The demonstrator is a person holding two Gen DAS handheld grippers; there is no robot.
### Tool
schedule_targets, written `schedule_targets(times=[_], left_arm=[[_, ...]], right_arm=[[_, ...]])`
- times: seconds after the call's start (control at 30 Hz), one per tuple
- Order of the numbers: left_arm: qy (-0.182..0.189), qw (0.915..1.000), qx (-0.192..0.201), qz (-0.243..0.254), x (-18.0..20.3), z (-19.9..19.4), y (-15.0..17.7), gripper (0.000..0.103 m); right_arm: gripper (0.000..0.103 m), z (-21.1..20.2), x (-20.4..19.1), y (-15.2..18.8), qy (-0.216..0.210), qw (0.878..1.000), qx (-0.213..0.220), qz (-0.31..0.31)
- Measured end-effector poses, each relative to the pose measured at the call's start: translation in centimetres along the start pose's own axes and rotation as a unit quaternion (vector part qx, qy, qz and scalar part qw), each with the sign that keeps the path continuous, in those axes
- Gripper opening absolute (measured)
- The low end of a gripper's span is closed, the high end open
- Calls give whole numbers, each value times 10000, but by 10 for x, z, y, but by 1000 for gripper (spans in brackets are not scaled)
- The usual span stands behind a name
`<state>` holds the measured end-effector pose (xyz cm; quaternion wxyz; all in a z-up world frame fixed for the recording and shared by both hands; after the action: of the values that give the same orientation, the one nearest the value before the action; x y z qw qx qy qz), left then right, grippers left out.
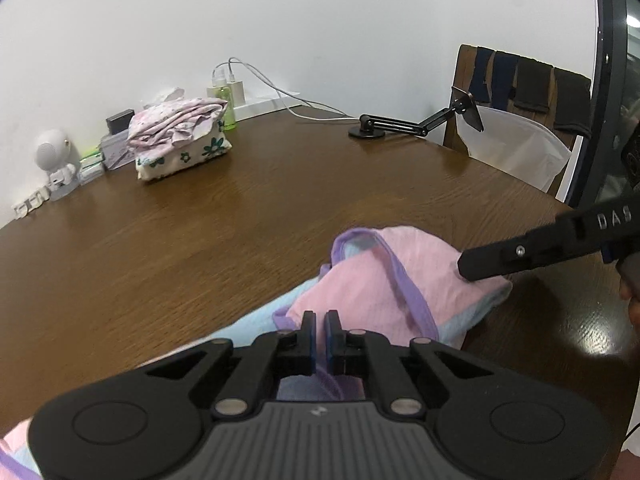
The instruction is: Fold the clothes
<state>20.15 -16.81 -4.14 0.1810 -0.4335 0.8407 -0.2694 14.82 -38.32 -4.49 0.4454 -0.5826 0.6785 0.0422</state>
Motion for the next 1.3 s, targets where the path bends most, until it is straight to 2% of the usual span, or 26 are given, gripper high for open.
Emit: schedule_targets(times=[0.2, 0.5, 0.57, 0.63, 0.67, 0.8, 0.83, 0.93, 1.07, 1.17, 1.3], left_arm=[[83, 9999, 108, -76, -3, -2, 6, 3], [271, 9993, 152, -230, -8, -2, 5, 3], [321, 9989, 164, -287, -9, -2, 5, 3], [369, 9986, 181, -342, -11, -2, 5, 3], [391, 9983, 194, -376, -11, -2, 5, 3], [732, 9950, 275, -627, -18, -8, 6, 6], [774, 9943, 328, -654, -19, -12, 6, 9], [645, 9954, 376, -606, -20, -17, 6, 9], [837, 9949, 208, -532, -16, -7, 2, 8], [969, 9944, 85, -411, -8, 4, -3, 8], [884, 9953, 103, -380, -2, 6, -9, 10]], right_arm=[[42, 5, -4, 9, -217, 9985, 15, 504], [35, 14, 1, 11, -315, 9907, 179, 1312], [30, 18, 0, 13, -335, 9896, 136, 1393], [16, 22, -1, 15, -359, 9884, 84, 1473], [13, 22, -1, 16, -398, 9881, 107, 1482], [8, 8, -10, 10, -447, 9917, 311, 1162], [8, 4, -14, 7, -328, 9939, 351, 996], [8, -7, -26, -1, -30, 9973, 430, 589], [8, -13, -45, -7, 357, 9984, 443, 48], [8, -15, -61, -10, 661, 9961, 446, -380], [8, -19, -83, -15, 1064, 9888, 447, -949]])
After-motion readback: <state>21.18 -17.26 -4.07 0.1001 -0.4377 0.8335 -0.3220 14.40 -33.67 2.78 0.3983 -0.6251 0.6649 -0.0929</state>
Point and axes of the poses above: each gripper's, at about its wrist camera, not at the fingertips, and z roughly the way its jaws point, x to its right, y to its underside, the point moved 4 cm from there along z, roughly the way its jaws point, and after that the axes turned 11 degrees about -x, right-handed, at the moved point
